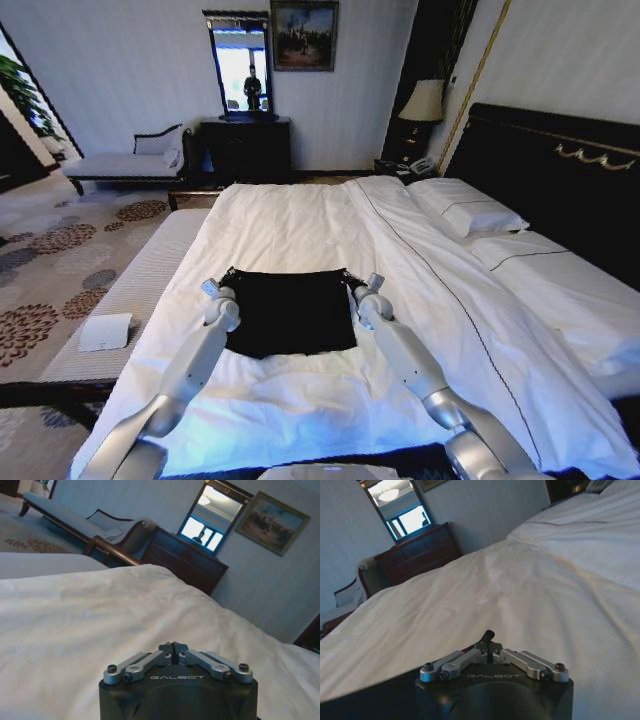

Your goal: Fold the clothes on the bed.

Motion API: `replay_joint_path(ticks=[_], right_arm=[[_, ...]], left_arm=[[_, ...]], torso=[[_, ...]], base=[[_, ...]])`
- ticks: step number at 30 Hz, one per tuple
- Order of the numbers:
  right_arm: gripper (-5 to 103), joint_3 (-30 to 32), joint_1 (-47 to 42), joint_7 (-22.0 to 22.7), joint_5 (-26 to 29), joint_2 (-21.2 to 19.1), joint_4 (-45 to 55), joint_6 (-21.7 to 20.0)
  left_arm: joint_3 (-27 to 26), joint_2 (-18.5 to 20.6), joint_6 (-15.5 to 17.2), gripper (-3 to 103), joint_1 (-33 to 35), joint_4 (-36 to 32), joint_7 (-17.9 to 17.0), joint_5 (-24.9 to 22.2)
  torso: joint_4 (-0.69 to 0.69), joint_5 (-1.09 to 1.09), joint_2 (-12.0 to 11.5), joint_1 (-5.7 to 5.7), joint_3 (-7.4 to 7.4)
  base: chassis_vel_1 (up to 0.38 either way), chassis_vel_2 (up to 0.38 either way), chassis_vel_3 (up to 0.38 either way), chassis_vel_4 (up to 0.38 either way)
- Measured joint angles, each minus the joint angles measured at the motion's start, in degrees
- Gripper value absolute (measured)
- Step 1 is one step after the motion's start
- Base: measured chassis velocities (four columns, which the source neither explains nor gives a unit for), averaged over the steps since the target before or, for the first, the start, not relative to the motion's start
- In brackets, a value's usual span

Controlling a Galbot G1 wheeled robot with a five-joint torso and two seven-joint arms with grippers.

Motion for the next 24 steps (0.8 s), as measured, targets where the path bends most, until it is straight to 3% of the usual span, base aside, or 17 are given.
replay_joint_path(ticks=[9,13,21,24], right_arm=[[0,0.5,-4.2,0.0,-5.4,0.0,2.2,3.1],[0,0.9,-7.8,-0.1,-10.2,0.3,3.8,5.6],[0,1.7,-16.7,-0.8,-22.1,0.7,8.3,12.1],[0,2.4,-20.3,-0.3,-29.9,1.0,11.4,15.2]], left_arm=[[-1.0,0.3,-1.5,1,5.8,-3.8,1.4,2.5],[-2.5,0.3,-2.6,1,9.8,-6.0,2.3,4.2],[-6.3,0.0,-4.6,1,18.3,-13.0,3.0,7.1],[-8.0,-0.1,-6.0,1,22.9,-16.9,3.3,9.4]], torso=[[0.00,0.00,0.0,-0.02,-0.02],[0.00,0.00,0.0,-0.02,-0.02],[-0.01,-0.01,0.0,-0.03,-0.02],[0.00,-0.01,0.0,-0.02,-0.02]], base=[[0.000,0.000,0.000,0.000],[0.000,0.000,0.000,0.000],[0.000,0.000,0.000,0.000],[0.000,0.000,0.000,0.000]])
